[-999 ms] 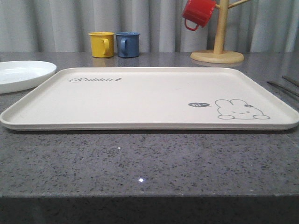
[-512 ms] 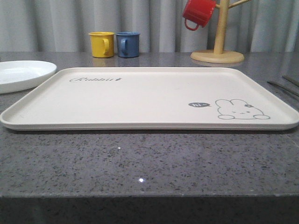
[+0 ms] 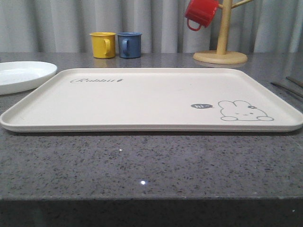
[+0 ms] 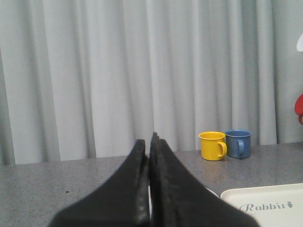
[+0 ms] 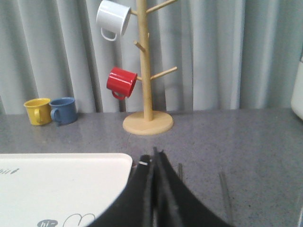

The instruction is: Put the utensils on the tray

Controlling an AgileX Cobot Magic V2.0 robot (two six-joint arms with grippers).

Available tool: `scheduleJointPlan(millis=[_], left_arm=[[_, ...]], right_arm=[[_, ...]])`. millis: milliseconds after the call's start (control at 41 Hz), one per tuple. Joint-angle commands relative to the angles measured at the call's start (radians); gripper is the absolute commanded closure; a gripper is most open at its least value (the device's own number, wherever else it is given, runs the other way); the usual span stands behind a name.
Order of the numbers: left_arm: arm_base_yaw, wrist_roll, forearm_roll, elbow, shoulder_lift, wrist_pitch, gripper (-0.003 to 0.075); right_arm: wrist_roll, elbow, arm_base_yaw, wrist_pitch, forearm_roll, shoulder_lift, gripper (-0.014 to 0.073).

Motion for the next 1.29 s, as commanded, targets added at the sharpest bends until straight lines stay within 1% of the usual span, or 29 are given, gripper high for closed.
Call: scheduleJointPlan(millis=[0,122,195,366,609,658,707,755,804,853,902,950,1023,1072,1121,1170,1267], left_arm=[[-0.006,0.001,-0.010,-0.163,0.107,0.078,0.0738],[-0.006,0.001,-0.010,-0.311,0.236,0.264,0.0738],[-0.006,0.001,-0.010,-0.341,0.295,0.322,0.0738],[-0.006,0.001,-0.010,-0.338,0.387,0.370,0.0738],[-0.006,0.001,-0.010,-0.338,0.469,0.372,0.0738],[-0.006,0.001,-0.010,-0.335,0.476,0.372,0.0738],[-0.006,0.001,-0.010,-0.335,0.485,0.368,0.0734],[-0.006,0.001,-0.007,-0.335,0.494,0.368,0.0701],[-0.006,0.001,-0.007,-0.335,0.501,0.367,0.0631],[-0.006,0.001,-0.007,-0.335,0.508,0.362,0.0531],[-0.006,0.001,-0.007,-0.335,0.512,0.358,0.0398],[-0.006,0.001,-0.007,-0.335,0.513,0.358,0.0293],[-0.006,0.001,-0.007,-0.335,0.513,0.365,0.0199],[-0.006,0.001,-0.007,-0.338,0.513,0.373,0.0179],[-0.006,0.001,-0.001,-0.349,0.530,0.396,0.0186],[-0.006,0.001,0.009,-0.365,0.552,0.433,0.0185],[-0.006,0.001,0.035,-0.421,0.636,0.550,0.0185]], right_arm=[[-0.001,-0.127,-0.006,0.042,0.002,0.121,0.0715],[-0.001,-0.207,-0.006,0.126,0.002,0.253,0.0715],[-0.001,-0.212,-0.006,0.145,0.002,0.312,0.0715],[-0.001,-0.212,-0.006,0.157,0.002,0.423,0.0715],[-0.001,-0.212,-0.006,0.165,-0.003,0.516,0.0711],[-0.001,-0.212,-0.006,0.165,-0.010,0.523,0.0690],[-0.001,-0.212,-0.006,0.165,-0.024,0.528,0.0630],[-0.001,-0.212,-0.006,0.166,-0.033,0.528,0.0538],[-0.001,-0.212,-0.006,0.166,-0.036,0.528,0.0427],[-0.001,-0.212,-0.006,0.165,-0.036,0.528,0.0309],[-0.001,-0.212,-0.006,0.167,-0.036,0.528,0.0236],[-0.001,-0.212,-0.006,0.166,-0.035,0.528,0.0195],[-0.001,-0.212,-0.006,0.166,-0.035,0.528,0.0190],[-0.001,-0.212,-0.006,0.166,-0.035,0.528,0.0193],[-0.001,-0.212,-0.006,0.166,-0.035,0.528,0.0193],[-0.001,-0.212,-0.006,0.166,-0.035,0.528,0.0193],[-0.001,-0.212,-0.006,0.166,-0.035,0.528,0.0193]])
